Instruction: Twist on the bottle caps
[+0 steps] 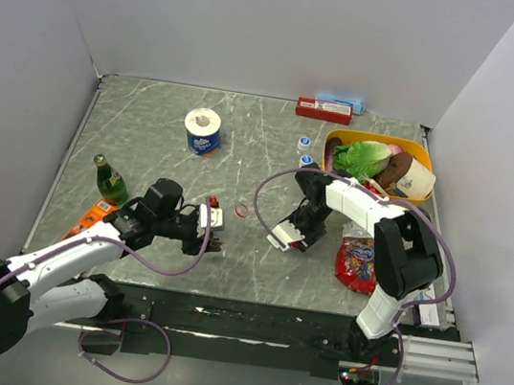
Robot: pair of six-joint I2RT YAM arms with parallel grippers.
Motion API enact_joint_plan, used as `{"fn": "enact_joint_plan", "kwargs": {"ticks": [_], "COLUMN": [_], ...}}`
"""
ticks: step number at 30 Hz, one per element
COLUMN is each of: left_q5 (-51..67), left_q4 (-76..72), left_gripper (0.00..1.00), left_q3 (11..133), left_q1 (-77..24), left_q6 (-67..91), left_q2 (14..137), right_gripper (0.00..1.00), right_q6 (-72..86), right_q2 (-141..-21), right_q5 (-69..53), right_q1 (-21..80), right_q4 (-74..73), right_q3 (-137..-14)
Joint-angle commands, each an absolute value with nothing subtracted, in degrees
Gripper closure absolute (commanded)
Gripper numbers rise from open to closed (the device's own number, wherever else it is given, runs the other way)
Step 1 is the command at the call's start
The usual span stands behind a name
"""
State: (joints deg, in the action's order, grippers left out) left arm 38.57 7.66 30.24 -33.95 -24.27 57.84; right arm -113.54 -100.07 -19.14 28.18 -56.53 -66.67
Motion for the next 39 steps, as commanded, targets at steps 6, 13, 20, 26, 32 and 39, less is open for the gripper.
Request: {"fn": "enact_joint_plan", "kwargs": {"ticks": [6,13,20,26,32,39], "left_q5": [39.5,39.8,39.7,39.6,39.6,39.7], "left_q4": [4.1,3.1,2.7,2.5,1.8,1.3], "left_gripper": [0.99,0.99,0.99,0.99,0.99,0.99], "left_q3": [32.0,31.5,31.1,30.7,30.1,30.0], "left_q1": [-33.5,-33.5,-33.5,-33.6,-33.6,-33.6], "left_q6": [-23.8,-23.2,-23.4,-23.2,-23.2,-23.4], "left_q2": [58.7,59.0,59.1,59.1,59.2,59.6], "right_gripper": [0.44,0.44,0.46,0.47,0.48,0.5], "right_q6": [-127.4,-125.3,-123.8,-123.5,-123.4,-122.2], "right_q2": [-100.4,-100.4,-100.8,-100.9,-100.5,-100.3], "right_q5": [-20.2,-20.5,-20.7,-20.3,-19.4,-20.2], "right_q1": [28.6,29.4,30.1,30.6,30.6,30.7], "right_q4": [-56.6,-54.9,-53.9,-54.0,-54.6,-53.5], "right_q3": [-67.3,-65.7,-64.6,-63.9,-62.8,-62.5]}}
